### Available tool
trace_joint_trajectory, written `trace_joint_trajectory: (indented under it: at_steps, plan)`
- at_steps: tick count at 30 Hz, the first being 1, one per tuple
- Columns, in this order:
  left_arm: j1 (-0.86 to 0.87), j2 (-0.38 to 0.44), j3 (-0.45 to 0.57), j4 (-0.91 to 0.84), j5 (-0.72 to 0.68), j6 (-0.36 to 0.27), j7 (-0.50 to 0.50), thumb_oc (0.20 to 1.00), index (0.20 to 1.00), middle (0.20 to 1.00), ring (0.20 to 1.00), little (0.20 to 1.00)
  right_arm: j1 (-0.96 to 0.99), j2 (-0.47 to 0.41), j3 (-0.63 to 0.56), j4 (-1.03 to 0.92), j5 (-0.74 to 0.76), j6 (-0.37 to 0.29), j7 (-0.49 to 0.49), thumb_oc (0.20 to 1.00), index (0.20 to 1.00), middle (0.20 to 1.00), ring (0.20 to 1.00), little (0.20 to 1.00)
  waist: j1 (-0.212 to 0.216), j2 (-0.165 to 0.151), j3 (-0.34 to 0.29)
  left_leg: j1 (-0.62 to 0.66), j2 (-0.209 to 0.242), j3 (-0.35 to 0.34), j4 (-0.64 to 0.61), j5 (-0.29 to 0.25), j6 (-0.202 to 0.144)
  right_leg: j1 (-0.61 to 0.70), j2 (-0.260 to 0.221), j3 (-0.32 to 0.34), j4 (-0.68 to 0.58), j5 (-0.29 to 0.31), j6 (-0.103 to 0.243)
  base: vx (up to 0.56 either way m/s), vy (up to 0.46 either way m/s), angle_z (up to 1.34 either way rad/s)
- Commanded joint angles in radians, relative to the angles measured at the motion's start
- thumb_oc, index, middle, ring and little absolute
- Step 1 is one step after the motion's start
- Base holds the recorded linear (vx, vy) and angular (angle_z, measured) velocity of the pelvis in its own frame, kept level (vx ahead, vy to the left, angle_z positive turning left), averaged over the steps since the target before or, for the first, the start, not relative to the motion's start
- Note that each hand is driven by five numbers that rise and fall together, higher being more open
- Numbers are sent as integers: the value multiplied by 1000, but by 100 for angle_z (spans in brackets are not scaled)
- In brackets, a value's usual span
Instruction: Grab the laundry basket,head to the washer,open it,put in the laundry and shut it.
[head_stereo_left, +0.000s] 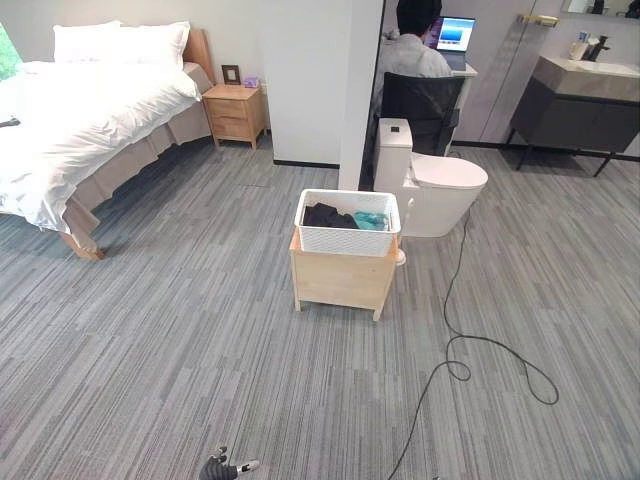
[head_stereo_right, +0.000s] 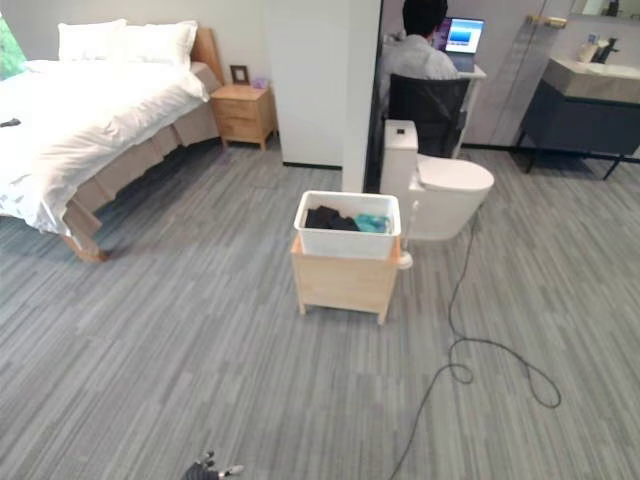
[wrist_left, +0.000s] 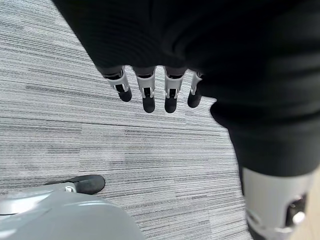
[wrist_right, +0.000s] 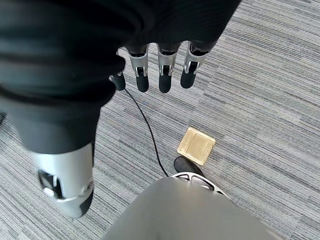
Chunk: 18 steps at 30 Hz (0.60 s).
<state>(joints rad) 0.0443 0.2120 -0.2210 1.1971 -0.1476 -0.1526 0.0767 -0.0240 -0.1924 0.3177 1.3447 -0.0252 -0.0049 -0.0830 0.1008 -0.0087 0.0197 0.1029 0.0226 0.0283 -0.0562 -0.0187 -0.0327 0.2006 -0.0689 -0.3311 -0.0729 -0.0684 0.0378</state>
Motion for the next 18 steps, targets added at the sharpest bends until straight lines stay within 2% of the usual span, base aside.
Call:
trace_joint_trajectory:
  at_steps: [1,8,13,15,18]
  plan:
    - [-55,12,-38,48,11,-36,9,1000,1000,1000,1000,1000,-56,-8,38,54,-10,-16,1,1000,1000,1000,1000,1000,36,-32,-6,-41,88,-32,-31,22,-68,-30,-169,4,-14,80,121,24,19,3]
    - [-63,21,-40,38,0,-39,12,1000,1000,1000,1000,1000,-71,-15,38,45,5,-16,1,1000,1000,1000,1000,1000,53,-41,11,-50,71,-42,-31,20,-50,-43,-185,19,-14,86,128,25,42,4]
    - [-75,28,-50,23,-13,-40,3,1000,1000,1000,1000,1000,-87,-39,7,36,31,-19,-2,1000,1000,1000,1000,1000,64,-56,48,-190,12,-49,183,-57,-24,-58,-232,17,-2,102,133,-11,66,3]
    - [-73,33,-55,13,-6,-39,-4,1000,1000,1000,1000,1000,-93,-56,-7,46,30,-19,-2,1000,1000,1000,1000,1000,68,-48,47,-213,-12,-53,209,-80,-1,-102,-258,23,68,95,135,48,157,2]
    - [-66,55,-74,-26,8,-31,-31,1000,1000,1000,1000,1000,-98,-80,-38,67,37,-14,3,1000,1000,1000,1000,1000,56,-23,68,-194,-37,-65,218,-99,45,-192,-271,74,295,65,108,82,236,5]
